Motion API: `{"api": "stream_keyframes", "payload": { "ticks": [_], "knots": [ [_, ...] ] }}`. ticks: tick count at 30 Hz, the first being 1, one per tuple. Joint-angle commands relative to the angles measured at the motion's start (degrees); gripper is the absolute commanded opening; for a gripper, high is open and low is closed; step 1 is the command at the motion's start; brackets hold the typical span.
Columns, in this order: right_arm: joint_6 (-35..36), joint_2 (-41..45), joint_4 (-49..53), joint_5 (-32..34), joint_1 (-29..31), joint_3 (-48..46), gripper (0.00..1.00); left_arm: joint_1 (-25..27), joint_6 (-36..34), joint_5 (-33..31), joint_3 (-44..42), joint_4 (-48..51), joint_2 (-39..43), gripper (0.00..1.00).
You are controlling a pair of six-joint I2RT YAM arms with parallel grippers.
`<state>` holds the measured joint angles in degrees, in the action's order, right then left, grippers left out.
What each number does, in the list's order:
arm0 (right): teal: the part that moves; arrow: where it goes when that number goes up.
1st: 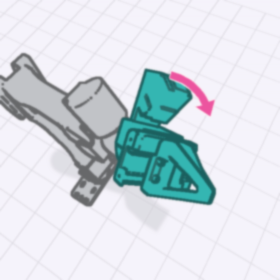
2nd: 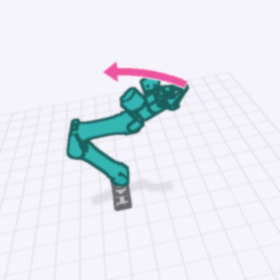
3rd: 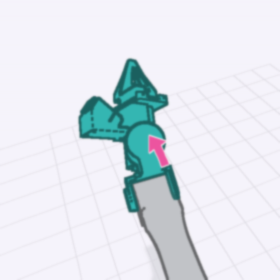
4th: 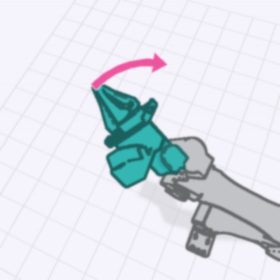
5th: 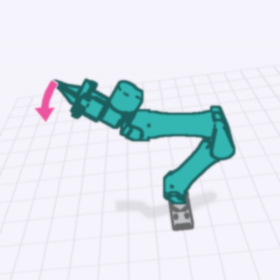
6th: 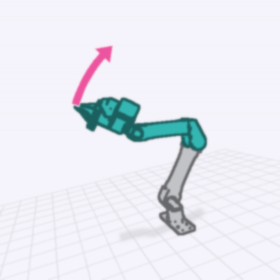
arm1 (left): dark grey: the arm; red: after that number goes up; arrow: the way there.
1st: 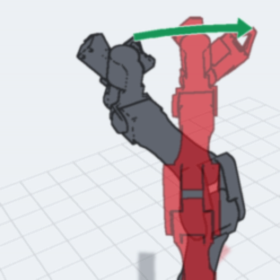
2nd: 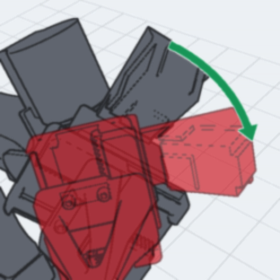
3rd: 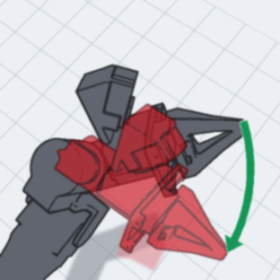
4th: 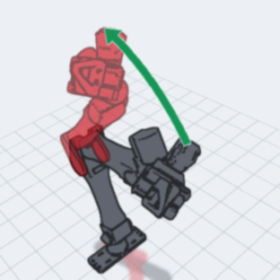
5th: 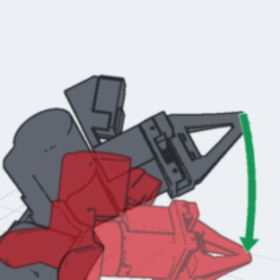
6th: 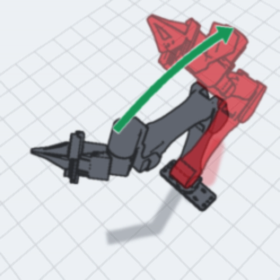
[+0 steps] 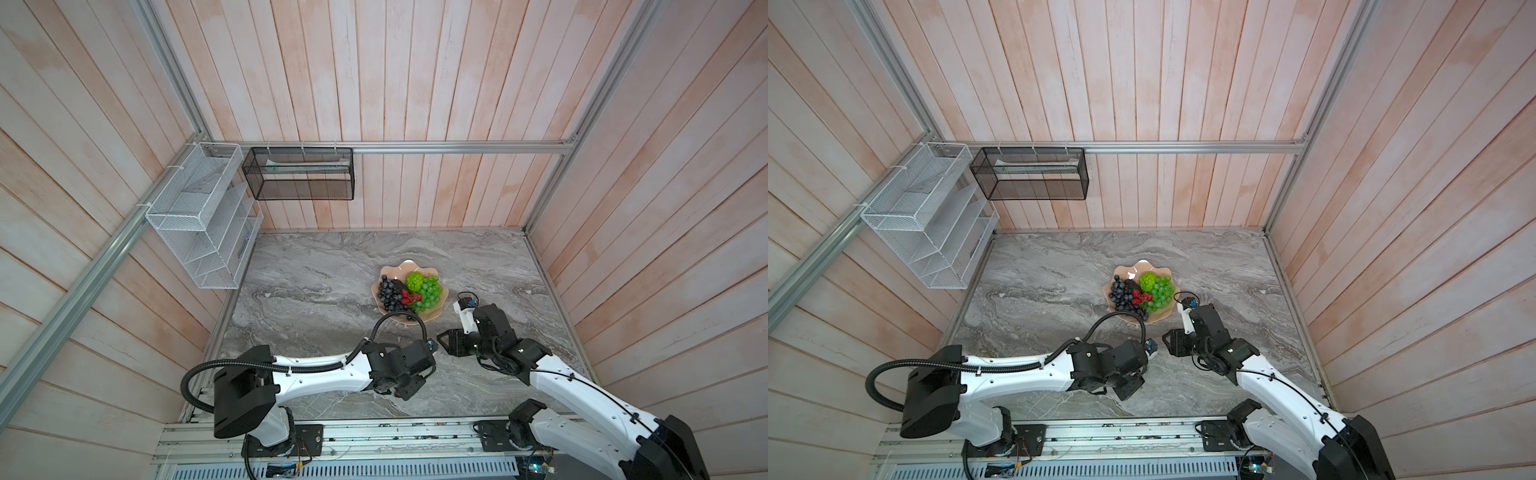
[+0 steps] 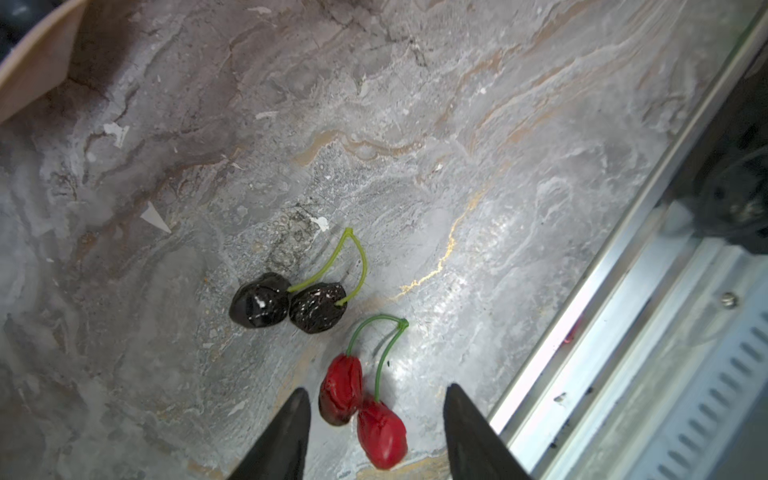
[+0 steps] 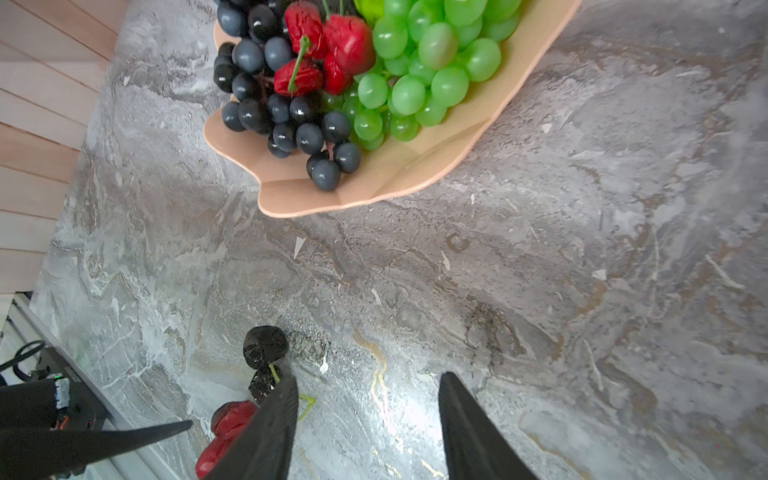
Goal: Place and organize the fake fruits in the fruit bowl
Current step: 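Withdraw the right gripper while the left gripper moves over the remaining cherries, then lower the left gripper onto the last red cherry pair and close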
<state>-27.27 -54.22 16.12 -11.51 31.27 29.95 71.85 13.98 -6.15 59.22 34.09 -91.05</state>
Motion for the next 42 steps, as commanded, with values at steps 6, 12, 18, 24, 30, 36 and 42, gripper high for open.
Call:
{"api": "stream_keyframes", "payload": {
  "ticks": [6, 12, 18, 24, 30, 36, 42],
  "knots": [
    [-0.88, 4.25, 0.20, -7.24, -6.01, -1.60, 0.57, 2.15, -9.22, -1.57, 3.56, 3.50, -5.19, 0.52],
    [-0.85, 5.02, -1.81, -8.40, -7.17, -3.28, 0.57, 2.13, -11.92, -2.86, 4.15, 4.22, -7.70, 0.50],
    [-0.87, 4.11, -3.61, -9.76, -7.71, -4.03, 0.57, 2.13, -12.91, -0.89, 4.70, 3.02, -9.27, 0.50],
    [-0.25, 3.42, -4.35, -10.17, -8.40, -4.14, 0.57, 2.15, -13.50, -1.98, 4.32, 2.13, -11.25, 0.50],
    [-0.56, 3.27, -5.66, -10.73, -8.46, -4.95, 0.57, 2.15, -13.45, -1.92, 3.63, 1.45, -12.08, 0.48],
    [-0.59, 3.16, -6.73, -10.67, -8.58, -5.59, 0.57, 2.11, -12.58, -2.22, 2.41, 1.13, -12.01, 0.34],
    [-0.85, 2.71, -7.60, -11.04, -8.59, -5.43, 0.57, 2.14, -11.70, -1.85, 1.88, 1.41, -11.63, 0.16]
  ]
}}
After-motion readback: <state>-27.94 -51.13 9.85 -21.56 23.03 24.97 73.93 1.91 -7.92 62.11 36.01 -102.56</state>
